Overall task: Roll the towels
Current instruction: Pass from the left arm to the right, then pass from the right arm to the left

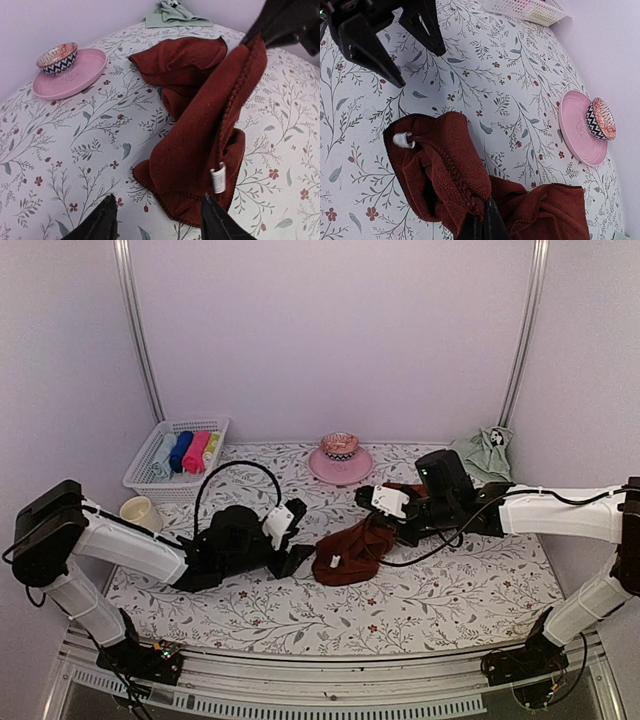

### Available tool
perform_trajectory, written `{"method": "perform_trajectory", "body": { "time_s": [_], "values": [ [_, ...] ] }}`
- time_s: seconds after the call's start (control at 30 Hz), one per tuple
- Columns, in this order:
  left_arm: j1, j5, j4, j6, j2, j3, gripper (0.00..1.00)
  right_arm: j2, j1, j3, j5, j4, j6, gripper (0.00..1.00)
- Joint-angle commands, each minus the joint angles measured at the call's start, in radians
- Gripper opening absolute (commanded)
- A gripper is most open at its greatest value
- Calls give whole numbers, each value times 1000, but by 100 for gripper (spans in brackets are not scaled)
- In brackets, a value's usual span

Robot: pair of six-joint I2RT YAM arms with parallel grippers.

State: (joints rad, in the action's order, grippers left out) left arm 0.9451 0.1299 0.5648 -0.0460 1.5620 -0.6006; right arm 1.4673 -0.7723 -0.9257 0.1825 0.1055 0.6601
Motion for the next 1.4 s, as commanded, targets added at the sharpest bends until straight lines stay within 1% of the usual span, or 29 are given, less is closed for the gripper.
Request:
{"method": "perform_trajectory", "body": {
  "time_s": [0.0, 0.1, 0.2, 0.23, 0.27, 0.33, 0.5, 0.57, 0.77, 1.0, 1.13, 1.3, 1.37],
  "values": [
    [2, -81, 71, 129, 71, 14, 63, 1, 22, -45, 27, 24, -53, 2],
    [32, -61, 67, 188, 121, -6, 70, 12, 46, -63, 50, 36, -84, 2],
    [78, -20, 69, 248, 166, -42, 85, 25, 58, -74, 52, 43, -99, 2],
    [93, -3, 64, 261, 181, -60, 95, 31, 60, -78, 50, 44, -106, 2],
    [105, 15, 61, 271, 195, -73, 97, 38, 64, -81, 47, 46, -110, 2],
    [126, 41, 62, 284, 220, -99, 97, 51, 66, -86, 36, 48, -118, 2],
    [153, 121, 111, 260, 246, -121, 97, 77, 67, -96, 21, 49, -133, 2],
    [160, 135, 129, 250, 249, -119, 96, 83, 68, -100, 15, 49, -137, 2],
    [164, 140, 114, 238, 288, -142, 81, 84, 69, -101, 4, 49, -143, 2],
    [164, 138, 105, 217, 312, -163, 74, 91, 76, -106, -12, 46, -148, 2],
    [164, 149, 82, 212, 335, -191, 66, 94, 80, -110, -17, 47, -155, 2],
    [163, 147, 62, 206, 355, -217, 62, 98, 84, -110, -22, 45, -158, 2],
    [163, 155, 57, 202, 357, -220, 57, 98, 84, -109, -25, 43, -159, 2]
  ]
}}
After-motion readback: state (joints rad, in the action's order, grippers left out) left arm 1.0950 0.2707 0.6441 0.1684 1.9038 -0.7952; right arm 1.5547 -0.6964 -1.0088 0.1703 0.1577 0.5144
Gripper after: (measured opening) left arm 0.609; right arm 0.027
